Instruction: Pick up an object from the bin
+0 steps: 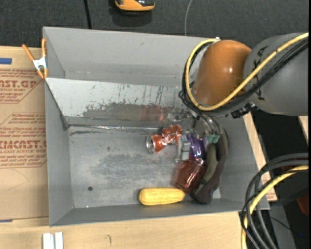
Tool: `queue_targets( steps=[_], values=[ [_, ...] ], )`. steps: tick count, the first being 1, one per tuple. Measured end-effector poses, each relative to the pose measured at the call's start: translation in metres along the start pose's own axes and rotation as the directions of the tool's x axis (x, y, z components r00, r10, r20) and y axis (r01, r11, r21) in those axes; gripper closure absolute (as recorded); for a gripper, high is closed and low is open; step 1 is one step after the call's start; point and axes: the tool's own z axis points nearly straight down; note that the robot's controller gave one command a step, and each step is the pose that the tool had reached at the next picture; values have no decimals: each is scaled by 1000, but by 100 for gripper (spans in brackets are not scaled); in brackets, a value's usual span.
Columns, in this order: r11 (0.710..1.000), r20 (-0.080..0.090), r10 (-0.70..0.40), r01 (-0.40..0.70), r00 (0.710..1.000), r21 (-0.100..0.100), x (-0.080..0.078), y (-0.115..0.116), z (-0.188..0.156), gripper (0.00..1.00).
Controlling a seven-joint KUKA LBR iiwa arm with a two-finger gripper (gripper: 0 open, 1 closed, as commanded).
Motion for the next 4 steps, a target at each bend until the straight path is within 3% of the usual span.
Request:
queue_targets(
  steps=[1,2,3,4],
  values=[
    [980,1,-198,198,980,0,-12,-3,0,0],
    [992,4,-123,123,992,-1,-15,-6,75,0],
    [992,2,-130,130,992,-2,-14,-14,98,100],
    [991,0,-132,132,991,-2,-14,-16,94,100]
  ],
)
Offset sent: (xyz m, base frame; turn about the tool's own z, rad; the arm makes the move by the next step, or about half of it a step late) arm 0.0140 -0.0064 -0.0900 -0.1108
